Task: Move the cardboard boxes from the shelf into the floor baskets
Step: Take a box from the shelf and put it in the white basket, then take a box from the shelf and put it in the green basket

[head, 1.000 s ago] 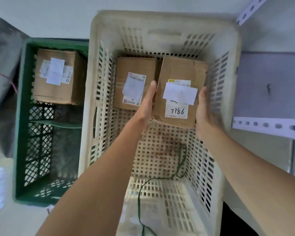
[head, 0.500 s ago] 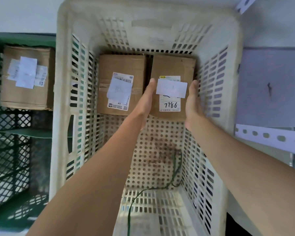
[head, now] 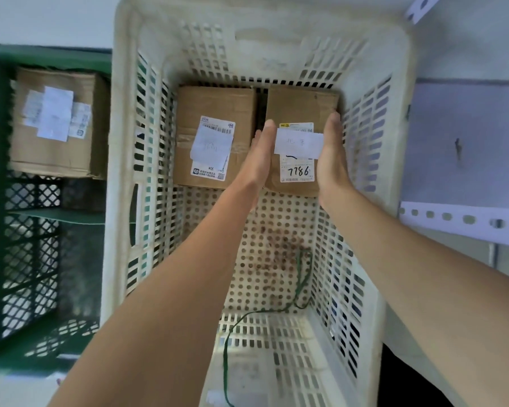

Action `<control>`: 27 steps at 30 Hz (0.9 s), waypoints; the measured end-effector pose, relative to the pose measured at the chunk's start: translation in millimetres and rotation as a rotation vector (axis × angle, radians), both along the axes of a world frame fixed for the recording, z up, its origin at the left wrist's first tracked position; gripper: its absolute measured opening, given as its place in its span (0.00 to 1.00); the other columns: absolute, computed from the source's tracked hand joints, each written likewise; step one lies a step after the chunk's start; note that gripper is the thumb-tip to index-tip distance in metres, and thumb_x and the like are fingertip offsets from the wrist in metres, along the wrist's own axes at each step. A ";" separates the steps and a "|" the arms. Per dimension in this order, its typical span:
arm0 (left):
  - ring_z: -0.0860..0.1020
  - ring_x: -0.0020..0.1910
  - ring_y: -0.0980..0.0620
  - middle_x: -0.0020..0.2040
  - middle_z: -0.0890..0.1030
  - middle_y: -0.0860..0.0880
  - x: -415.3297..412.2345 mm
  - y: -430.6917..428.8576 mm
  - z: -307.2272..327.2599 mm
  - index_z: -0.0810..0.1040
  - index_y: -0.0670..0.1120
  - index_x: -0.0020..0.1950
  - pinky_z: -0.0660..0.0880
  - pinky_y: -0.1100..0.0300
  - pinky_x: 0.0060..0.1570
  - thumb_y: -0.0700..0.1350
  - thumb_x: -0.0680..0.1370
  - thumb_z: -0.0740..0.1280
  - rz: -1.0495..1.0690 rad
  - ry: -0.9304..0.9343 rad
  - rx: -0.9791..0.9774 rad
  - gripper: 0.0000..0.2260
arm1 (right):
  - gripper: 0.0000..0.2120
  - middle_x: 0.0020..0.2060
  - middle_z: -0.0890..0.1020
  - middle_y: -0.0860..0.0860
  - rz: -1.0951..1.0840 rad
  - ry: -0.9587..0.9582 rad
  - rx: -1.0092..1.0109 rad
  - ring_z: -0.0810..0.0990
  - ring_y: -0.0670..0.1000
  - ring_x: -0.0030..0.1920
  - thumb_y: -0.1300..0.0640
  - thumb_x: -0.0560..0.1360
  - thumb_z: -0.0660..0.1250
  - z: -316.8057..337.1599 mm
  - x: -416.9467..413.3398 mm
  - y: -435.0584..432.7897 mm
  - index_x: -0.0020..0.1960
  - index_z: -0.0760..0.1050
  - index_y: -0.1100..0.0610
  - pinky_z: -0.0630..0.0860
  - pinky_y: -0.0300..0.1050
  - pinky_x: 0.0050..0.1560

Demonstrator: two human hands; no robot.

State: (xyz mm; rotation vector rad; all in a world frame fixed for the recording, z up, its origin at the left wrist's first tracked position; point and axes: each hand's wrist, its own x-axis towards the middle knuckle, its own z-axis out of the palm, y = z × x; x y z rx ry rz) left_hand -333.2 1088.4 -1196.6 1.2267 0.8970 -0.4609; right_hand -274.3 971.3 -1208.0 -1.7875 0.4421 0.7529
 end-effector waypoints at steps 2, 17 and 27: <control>0.55 0.86 0.59 0.89 0.54 0.58 -6.8 3.9 31.8 0.55 0.59 0.89 0.52 0.49 0.82 0.74 0.84 0.48 0.010 -0.071 -0.008 0.36 | 0.50 0.84 0.62 0.46 0.037 -0.008 0.064 0.60 0.49 0.84 0.19 0.69 0.46 32.5 -5.4 4.6 0.85 0.55 0.41 0.55 0.61 0.84; 0.57 0.86 0.56 0.88 0.58 0.58 -80.6 14.8 400.1 0.57 0.59 0.89 0.54 0.41 0.85 0.74 0.83 0.51 0.065 -0.395 0.031 0.36 | 0.38 0.84 0.55 0.36 0.084 -0.339 0.350 0.52 0.37 0.83 0.26 0.79 0.45 389.1 -70.5 21.6 0.85 0.55 0.41 0.47 0.52 0.85; 0.63 0.82 0.65 0.85 0.65 0.64 -133.6 -46.4 602.3 0.63 0.62 0.86 0.59 0.45 0.84 0.75 0.79 0.53 0.115 -0.627 0.163 0.37 | 0.47 0.83 0.58 0.32 0.211 -0.538 0.533 0.56 0.33 0.81 0.16 0.71 0.53 609.9 -123.4 -33.0 0.84 0.57 0.38 0.50 0.47 0.85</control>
